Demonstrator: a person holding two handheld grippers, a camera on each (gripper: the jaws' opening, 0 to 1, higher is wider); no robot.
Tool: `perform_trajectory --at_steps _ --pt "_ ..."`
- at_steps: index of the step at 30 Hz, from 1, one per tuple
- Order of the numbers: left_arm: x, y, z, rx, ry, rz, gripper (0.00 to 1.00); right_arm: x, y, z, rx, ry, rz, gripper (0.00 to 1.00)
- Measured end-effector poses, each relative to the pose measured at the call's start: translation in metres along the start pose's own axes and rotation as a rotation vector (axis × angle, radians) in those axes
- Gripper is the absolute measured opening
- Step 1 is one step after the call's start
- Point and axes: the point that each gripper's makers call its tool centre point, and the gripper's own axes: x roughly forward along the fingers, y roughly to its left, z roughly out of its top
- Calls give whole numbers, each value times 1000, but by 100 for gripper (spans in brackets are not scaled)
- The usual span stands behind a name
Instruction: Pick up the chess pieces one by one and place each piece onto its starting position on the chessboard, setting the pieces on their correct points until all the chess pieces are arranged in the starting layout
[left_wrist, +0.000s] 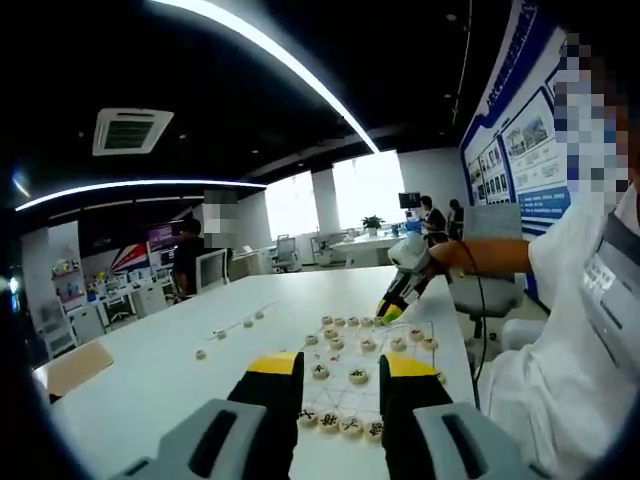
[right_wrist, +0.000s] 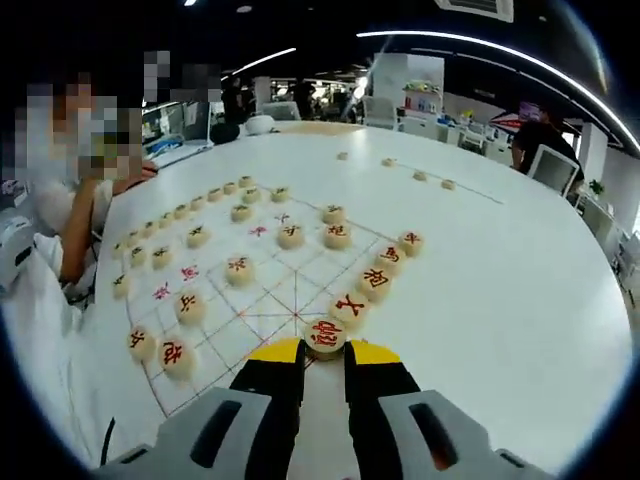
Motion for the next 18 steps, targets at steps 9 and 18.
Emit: perform_trajectory --at_steps 9,18 --pt "1 0 0 0 3 -2 32 0 1 0 -28 -7 1 22" --pt "3 0 0 -2 4 -3 31 -10 4 7 -29 -68 32 52"
